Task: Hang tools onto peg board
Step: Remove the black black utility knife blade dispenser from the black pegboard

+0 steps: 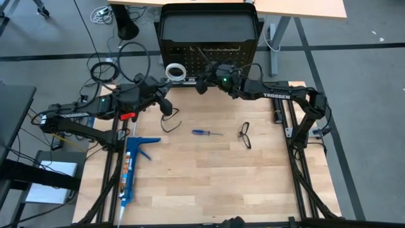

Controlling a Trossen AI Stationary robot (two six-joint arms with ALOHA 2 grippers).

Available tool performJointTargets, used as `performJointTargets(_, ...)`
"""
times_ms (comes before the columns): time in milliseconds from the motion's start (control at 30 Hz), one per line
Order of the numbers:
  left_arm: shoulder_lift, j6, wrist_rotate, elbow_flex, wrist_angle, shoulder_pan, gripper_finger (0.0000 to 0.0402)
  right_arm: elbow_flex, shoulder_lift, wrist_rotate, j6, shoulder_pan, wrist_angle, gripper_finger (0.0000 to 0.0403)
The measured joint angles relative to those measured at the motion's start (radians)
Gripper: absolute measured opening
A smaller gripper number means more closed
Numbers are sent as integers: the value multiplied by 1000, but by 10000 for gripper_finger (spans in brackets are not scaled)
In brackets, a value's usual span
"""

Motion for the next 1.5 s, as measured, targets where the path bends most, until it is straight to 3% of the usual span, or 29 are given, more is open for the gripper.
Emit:
performJointTargets(233,-1,10,4,0,2,0,18,0,11,25,-33,-25,58,308)
performJointTargets(367,-1,10,4,0,2,2,18,-1,25,91,-40,-35,97,326)
performJointTargets(500,0,10,4,0,2,2,18,-1,25,173,-41,-32,140,321)
performJointTargets(900,-1,36,6,0,-7,3,18,-1,103,202,-105,-30,339,291)
performJointTargets(1267,-1,36,6,0,-7,3,18,-1,122,190,-109,-62,366,279)
performJointTargets(1500,-1,36,6,0,-6,3,18,-1,122,117,-67,-95,344,272)
